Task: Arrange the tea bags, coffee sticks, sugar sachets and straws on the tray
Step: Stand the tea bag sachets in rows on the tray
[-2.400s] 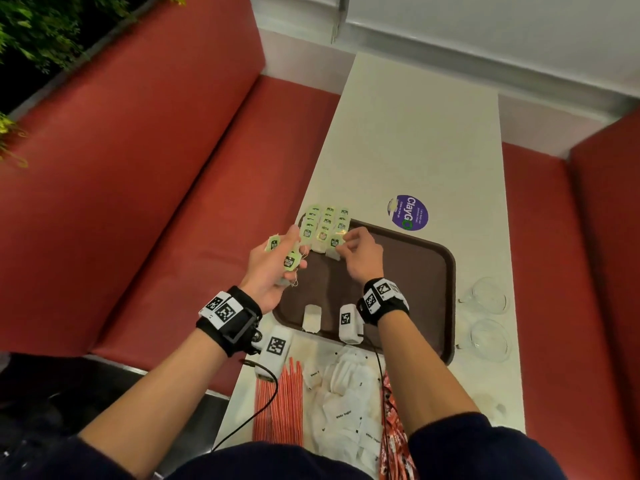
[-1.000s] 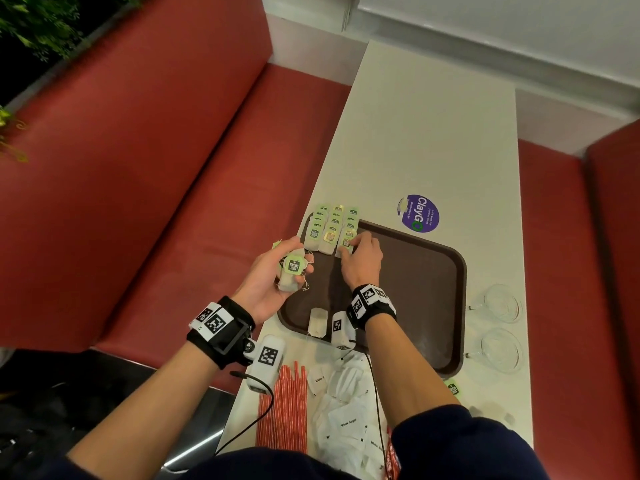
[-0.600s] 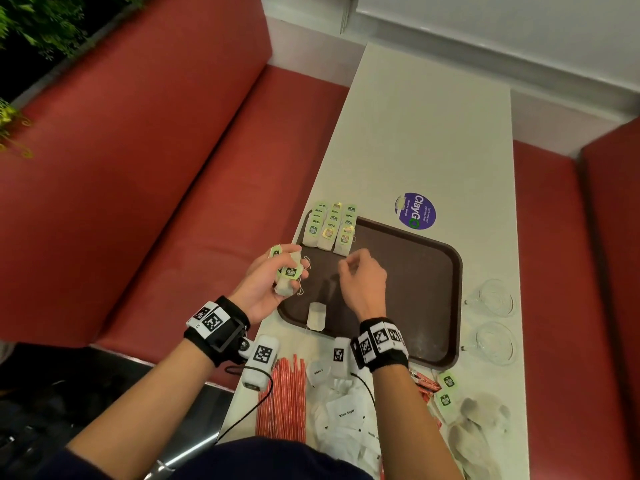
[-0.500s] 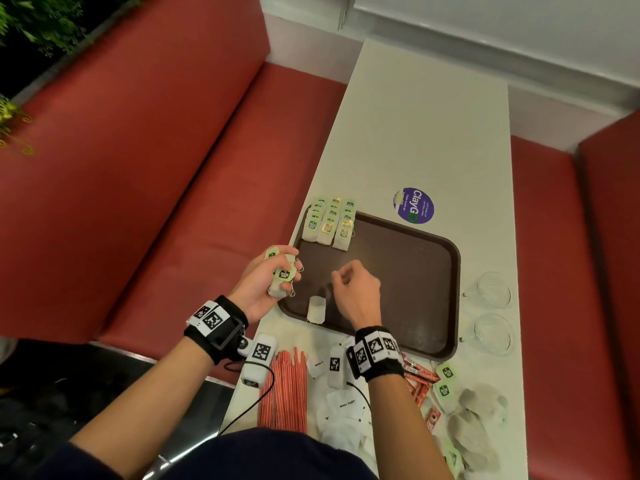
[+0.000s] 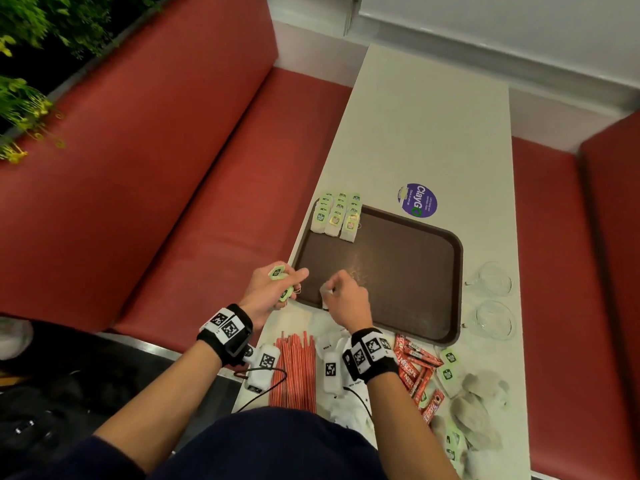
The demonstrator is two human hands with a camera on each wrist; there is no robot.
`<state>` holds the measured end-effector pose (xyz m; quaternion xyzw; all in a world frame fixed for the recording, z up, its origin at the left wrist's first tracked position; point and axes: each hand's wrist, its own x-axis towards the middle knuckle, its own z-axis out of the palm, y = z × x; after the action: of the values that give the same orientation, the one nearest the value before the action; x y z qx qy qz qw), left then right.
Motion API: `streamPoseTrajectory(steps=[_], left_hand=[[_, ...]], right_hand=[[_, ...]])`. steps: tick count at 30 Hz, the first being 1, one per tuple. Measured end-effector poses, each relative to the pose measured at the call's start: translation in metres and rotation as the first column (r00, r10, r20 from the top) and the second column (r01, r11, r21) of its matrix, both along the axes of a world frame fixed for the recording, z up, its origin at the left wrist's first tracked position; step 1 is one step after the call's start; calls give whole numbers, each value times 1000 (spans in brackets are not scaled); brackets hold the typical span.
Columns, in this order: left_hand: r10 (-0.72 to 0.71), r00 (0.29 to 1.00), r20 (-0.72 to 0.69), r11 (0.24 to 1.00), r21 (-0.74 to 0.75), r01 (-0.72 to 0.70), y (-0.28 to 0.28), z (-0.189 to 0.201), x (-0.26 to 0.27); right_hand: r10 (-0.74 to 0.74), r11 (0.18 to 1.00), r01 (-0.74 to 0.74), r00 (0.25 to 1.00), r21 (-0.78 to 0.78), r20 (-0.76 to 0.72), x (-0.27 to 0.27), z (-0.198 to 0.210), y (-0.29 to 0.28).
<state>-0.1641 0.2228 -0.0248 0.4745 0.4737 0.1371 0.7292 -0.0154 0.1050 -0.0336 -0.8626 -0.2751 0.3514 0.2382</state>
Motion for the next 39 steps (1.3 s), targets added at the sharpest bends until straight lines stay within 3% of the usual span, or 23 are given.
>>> streamPoseTrajectory(steps=[2,4,6,9,12,15,17,19,21,24,29,36,39], left_hand=[[-86,996,-27,988,129,89,0,2,0],[-182,983,7,964,199,177,2,6,0],[-283,959,12,931,243,272,7,8,3],[-398,908,-127,824,386,415,13,10,14],[-356,917,-180,752,527,396,13,8,28],[-272,954,-130,807,509,299,16,3,37],[-227,969,-94,865,437,246,20,3,40],[-219,973,-69,895,383,229,26,3,41],[-233,971,-54,908,346,237,30,2,43],[-233,972,-37,922,310,233,35,-4,43],[-139,990,-20,959,248,139,43,-9,42],[-34,997,-67,982,186,46,54,-12,44],[21,999,-46,994,111,-16,57,-13,42]], right_hand=[[-20,995,29,996,98,-89,10,12,-1],[-109,972,157,959,173,-260,18,23,-1],[-210,925,328,862,192,-462,24,34,-2],[-298,851,502,706,157,-643,31,44,0],[-298,823,547,646,153,-703,33,48,3],[-206,815,528,651,241,-730,36,48,6],[-118,847,401,782,349,-612,40,46,8],[-30,887,181,941,425,-337,45,47,11],[44,902,-1,995,432,-89,50,48,18],[160,922,-183,982,341,95,61,51,35],[388,890,-426,895,164,219,74,52,67],[326,920,-373,899,121,293,94,43,102],[352,925,-379,879,21,321,102,36,112]])
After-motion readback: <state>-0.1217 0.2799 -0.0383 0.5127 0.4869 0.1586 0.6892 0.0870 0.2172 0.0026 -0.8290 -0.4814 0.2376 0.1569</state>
